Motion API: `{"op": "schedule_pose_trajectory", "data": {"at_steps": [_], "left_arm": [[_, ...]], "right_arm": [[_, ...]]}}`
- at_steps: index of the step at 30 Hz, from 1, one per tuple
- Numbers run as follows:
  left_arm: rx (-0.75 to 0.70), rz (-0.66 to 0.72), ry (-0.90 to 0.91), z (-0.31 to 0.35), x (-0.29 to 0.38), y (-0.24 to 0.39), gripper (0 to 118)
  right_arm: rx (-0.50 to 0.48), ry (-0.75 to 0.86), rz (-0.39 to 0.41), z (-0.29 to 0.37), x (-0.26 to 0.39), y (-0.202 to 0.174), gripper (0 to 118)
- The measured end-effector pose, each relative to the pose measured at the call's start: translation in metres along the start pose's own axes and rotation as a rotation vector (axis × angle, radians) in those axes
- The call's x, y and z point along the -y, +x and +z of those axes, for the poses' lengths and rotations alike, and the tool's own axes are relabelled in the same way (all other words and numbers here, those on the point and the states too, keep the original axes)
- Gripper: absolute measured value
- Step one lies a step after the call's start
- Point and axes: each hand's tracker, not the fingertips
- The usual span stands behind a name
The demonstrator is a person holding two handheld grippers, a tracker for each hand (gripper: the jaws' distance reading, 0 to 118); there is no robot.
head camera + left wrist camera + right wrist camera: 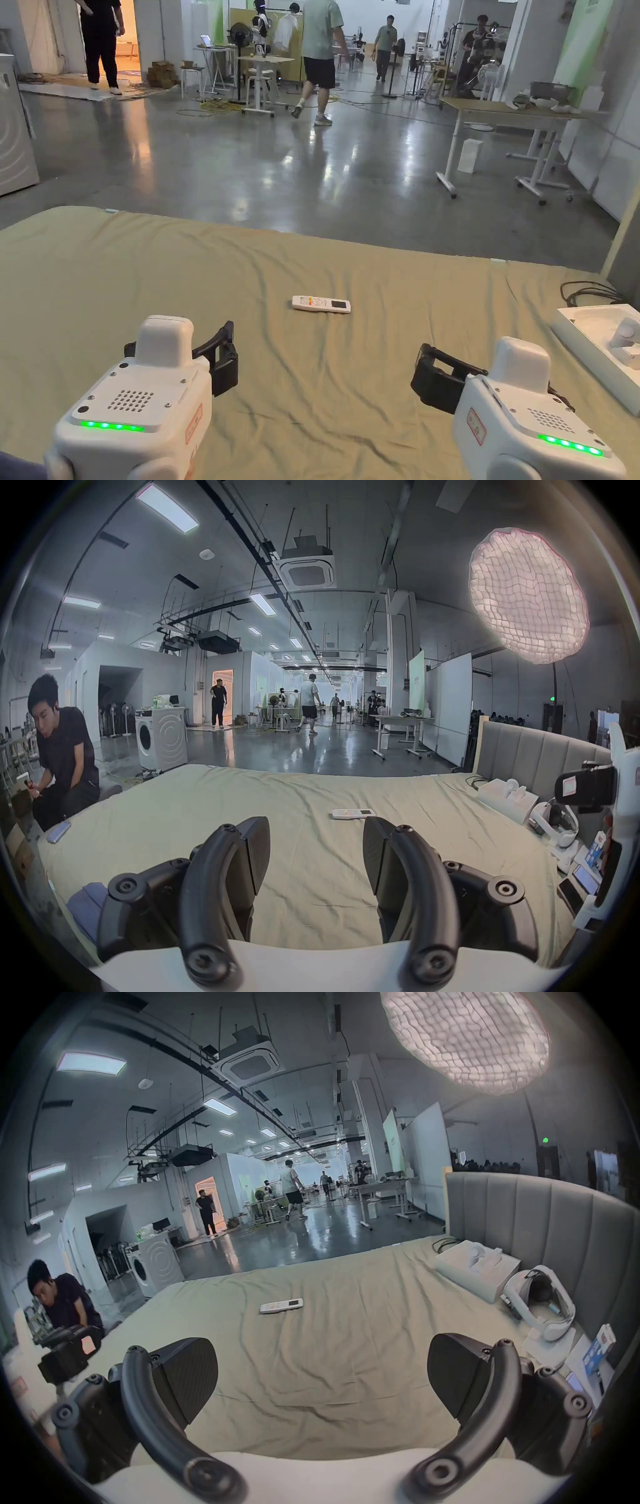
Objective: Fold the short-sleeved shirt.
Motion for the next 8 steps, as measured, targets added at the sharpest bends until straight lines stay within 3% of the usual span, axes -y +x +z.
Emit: {"op": "schedule_pose_trajectory", "data": {"at_steps": [4,8], "left_arm": [[-0.01,0.013,-0.008,-0.0011,0.002,-0.0025,59],[-0.011,-0.002,-0.025,-0.0023,0.0052,-0.0035,60]], "right_arm": [[0.028,0.02,0.061,-0.0018,0.0064,-0.0028,118],[0.024,0.033,0.068,-0.002,0.0103,-0.0001,118]]}}
